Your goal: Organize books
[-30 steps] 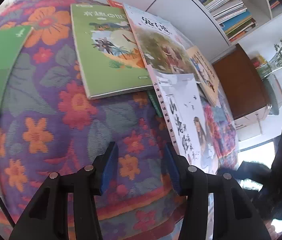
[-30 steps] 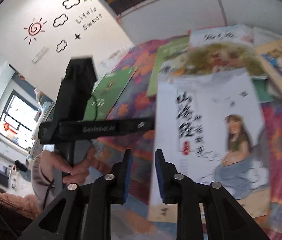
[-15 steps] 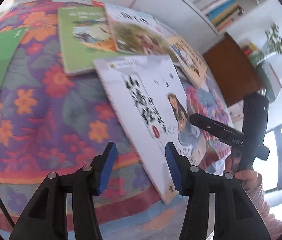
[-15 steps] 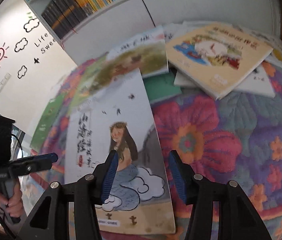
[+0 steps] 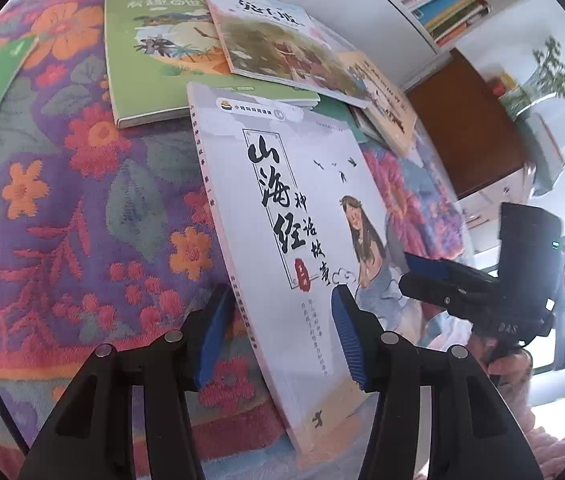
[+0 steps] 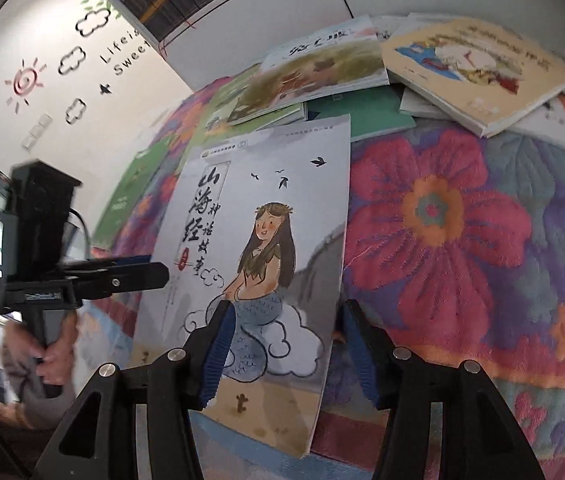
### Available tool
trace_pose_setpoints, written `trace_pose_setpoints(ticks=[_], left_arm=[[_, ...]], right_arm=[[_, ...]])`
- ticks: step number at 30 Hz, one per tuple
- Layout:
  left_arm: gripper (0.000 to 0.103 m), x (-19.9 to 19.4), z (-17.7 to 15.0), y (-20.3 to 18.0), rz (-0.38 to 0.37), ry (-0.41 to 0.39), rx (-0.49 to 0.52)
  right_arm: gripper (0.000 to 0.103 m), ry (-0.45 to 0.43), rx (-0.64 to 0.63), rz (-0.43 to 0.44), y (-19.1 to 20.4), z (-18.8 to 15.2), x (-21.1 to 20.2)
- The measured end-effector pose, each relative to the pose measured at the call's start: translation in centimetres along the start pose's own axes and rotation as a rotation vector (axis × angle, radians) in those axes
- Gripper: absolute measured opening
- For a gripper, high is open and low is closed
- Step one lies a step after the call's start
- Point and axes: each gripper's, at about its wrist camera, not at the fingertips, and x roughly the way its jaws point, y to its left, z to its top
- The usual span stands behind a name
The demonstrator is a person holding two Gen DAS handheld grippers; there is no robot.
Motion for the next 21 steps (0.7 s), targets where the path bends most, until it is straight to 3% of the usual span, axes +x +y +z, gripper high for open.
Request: trace_pose_setpoints(ticks=[9,13,17,21], left_arm=[[0.049,0.5,0.5,0.3,-0.032,-0.031,-0.006],[0.049,0.5,0.6,1.2,-0.083,-0.055,-0.039],[0.045,0.5,0.5,1.6,-0.104,-0.059,-0.048],[0.038,0.5,0.4,1.3,-0.064,-0.075,-0.027]], right_arm=[[0.053,0.019,0.133,0.193,-3.2,2.4,0.9],[0.053,0.024,0.164,0.259,-3.9,2.9,1.4],[0.054,0.037,0.151,0.268,-3.6,3.3,1.8],[0.054,0.073,0.099,0.283,-2.9,3.3,2.0]])
